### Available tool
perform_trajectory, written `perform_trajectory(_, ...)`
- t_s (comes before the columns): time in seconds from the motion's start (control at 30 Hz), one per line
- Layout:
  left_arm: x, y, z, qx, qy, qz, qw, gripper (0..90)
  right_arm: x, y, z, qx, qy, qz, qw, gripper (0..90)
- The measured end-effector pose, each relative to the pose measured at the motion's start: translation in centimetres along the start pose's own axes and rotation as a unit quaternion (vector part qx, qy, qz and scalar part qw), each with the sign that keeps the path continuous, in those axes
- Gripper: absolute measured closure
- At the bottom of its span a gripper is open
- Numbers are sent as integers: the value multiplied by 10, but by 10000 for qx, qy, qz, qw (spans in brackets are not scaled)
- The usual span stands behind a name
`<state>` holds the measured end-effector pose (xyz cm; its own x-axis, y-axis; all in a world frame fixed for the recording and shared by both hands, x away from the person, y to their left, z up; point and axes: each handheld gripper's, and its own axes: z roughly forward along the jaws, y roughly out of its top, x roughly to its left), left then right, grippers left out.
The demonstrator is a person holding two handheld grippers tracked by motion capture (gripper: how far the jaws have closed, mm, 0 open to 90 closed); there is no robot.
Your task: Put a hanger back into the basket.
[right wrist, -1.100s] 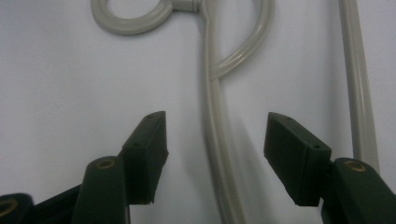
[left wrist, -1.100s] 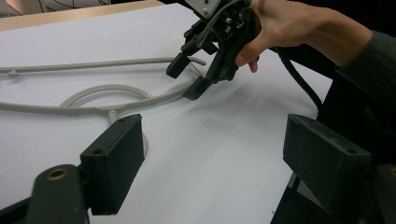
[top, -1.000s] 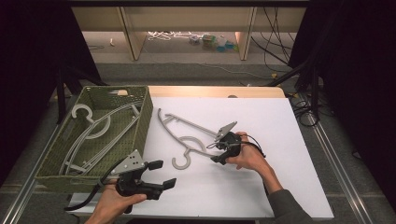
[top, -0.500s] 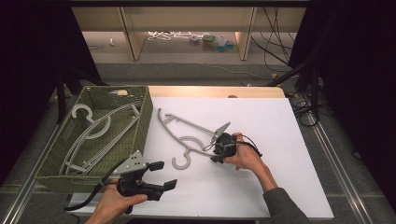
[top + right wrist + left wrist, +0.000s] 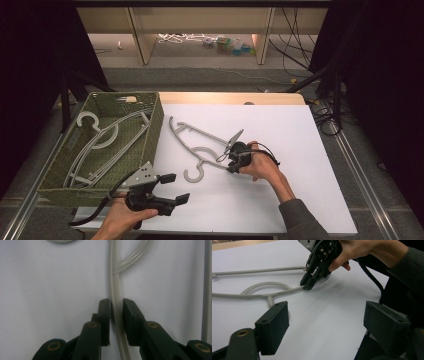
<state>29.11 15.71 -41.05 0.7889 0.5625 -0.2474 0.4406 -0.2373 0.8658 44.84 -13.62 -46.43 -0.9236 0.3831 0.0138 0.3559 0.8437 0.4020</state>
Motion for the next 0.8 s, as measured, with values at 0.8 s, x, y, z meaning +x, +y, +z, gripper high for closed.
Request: perform_trajectory(0.8, 2, 1, 2, -3, -59, -30, 10000, 204, 0, 11, 1, 379, -9, 82, 9992, 784)
